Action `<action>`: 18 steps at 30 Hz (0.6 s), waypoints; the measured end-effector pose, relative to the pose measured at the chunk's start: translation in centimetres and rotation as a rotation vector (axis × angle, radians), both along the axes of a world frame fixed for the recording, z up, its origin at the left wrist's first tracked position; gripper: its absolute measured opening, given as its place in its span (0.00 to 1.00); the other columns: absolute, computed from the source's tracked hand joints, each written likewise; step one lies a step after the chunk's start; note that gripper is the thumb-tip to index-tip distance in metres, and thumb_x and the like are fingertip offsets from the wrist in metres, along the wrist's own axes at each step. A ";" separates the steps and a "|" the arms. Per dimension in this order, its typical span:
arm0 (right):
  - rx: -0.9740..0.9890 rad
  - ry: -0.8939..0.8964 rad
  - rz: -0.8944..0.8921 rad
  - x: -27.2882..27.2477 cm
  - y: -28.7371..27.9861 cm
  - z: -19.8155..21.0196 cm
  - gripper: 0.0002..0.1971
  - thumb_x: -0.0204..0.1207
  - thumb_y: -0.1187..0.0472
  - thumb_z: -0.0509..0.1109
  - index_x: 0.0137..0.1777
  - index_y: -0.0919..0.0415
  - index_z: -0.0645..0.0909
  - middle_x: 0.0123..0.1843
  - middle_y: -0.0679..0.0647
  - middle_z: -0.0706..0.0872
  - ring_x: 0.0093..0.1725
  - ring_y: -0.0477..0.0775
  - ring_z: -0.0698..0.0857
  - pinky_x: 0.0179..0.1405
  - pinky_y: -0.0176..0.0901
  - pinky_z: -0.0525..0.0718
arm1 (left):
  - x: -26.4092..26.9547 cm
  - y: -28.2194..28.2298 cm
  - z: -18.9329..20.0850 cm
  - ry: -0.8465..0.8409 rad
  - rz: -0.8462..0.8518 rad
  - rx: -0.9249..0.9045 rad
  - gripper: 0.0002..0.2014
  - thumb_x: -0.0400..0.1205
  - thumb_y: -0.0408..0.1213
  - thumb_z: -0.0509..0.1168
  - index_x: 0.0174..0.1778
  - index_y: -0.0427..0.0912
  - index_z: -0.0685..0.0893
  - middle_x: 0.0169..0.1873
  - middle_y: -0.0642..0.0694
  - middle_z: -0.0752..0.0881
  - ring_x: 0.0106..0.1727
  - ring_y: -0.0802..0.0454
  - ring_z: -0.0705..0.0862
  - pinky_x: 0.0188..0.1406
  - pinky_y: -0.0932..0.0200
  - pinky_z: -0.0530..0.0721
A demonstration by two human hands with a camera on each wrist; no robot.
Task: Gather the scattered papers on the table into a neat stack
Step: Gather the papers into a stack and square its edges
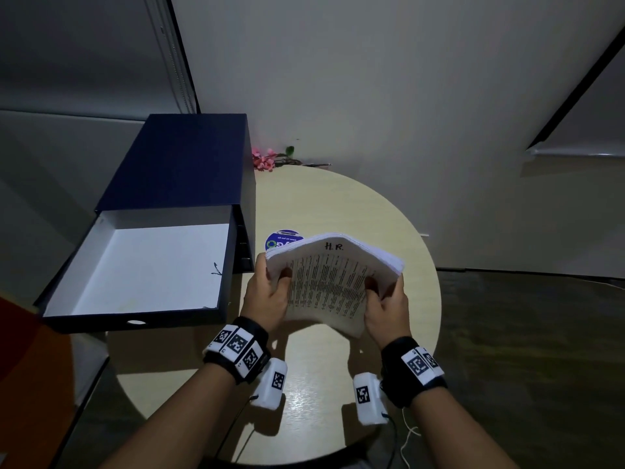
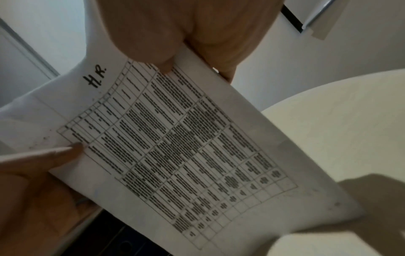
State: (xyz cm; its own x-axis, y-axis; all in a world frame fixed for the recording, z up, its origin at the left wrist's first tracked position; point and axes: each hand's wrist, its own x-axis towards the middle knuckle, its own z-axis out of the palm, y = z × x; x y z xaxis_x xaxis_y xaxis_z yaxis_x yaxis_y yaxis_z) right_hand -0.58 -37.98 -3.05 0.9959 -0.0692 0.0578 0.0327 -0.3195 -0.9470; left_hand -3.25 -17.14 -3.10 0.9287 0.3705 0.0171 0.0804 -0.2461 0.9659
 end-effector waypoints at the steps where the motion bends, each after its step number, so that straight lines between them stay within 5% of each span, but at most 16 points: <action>1: -0.006 -0.013 -0.017 0.1 0.0 0.1 0.18 0.84 0.68 0.65 0.65 0.48 0.66 0.44 0.41 0.82 0.40 0.31 0.83 0.35 0.24 0.78 | 0.0 0.1 -0.3 0.010 0.010 -0.018 0.23 0.82 0.36 0.67 0.72 0.47 0.69 0.51 0.55 0.84 0.53 0.58 0.84 0.57 0.53 0.82; 4: 0.014 -0.029 -0.009 0.5 0.1 1.3 0.15 0.85 0.66 0.65 0.66 0.51 0.70 0.49 0.44 0.86 0.45 0.30 0.86 0.43 0.31 0.85 | -0.5 0.5 -1.1 0.064 -0.004 -0.059 0.24 0.78 0.41 0.71 0.70 0.47 0.74 0.50 0.60 0.85 0.54 0.60 0.85 0.55 0.53 0.84; 9: 0.099 -0.062 -0.036 2.0 -0.9 5.8 0.17 0.81 0.53 0.67 0.68 0.54 0.75 0.56 0.52 0.89 0.57 0.53 0.89 0.58 0.65 0.88 | -1.9 0.5 -1.2 0.142 -0.132 -0.084 0.13 0.79 0.37 0.71 0.54 0.58 0.81 0.45 0.64 0.88 0.49 0.69 0.85 0.52 0.55 0.85; 15: 0.202 -0.068 0.032 3.5 -0.9 10.0 0.13 0.81 0.54 0.67 0.64 0.50 0.77 0.59 0.51 0.89 0.59 0.52 0.89 0.61 0.64 0.88 | -4.3 -0.5 -1.2 0.147 -0.102 -0.080 0.08 0.79 0.40 0.70 0.49 0.58 0.81 0.39 0.65 0.89 0.44 0.69 0.87 0.42 0.73 0.82; 17: 0.193 -0.093 0.076 3.5 -1.1 10.4 0.10 0.83 0.56 0.67 0.62 0.52 0.77 0.58 0.50 0.89 0.58 0.49 0.89 0.60 0.60 0.89 | -5.4 -1.0 -0.5 0.119 -0.044 -0.050 0.02 0.81 0.42 0.69 0.46 0.49 0.83 0.36 0.53 0.88 0.40 0.56 0.86 0.38 0.65 0.83; 18: 0.173 -0.095 0.104 3.4 -1.4 10.4 0.09 0.84 0.57 0.67 0.63 0.53 0.77 0.57 0.49 0.89 0.57 0.46 0.89 0.58 0.55 0.89 | -6.0 -1.0 -0.3 0.088 -0.012 -0.037 0.09 0.80 0.47 0.69 0.42 0.45 0.83 0.32 0.46 0.86 0.36 0.52 0.84 0.35 0.58 0.83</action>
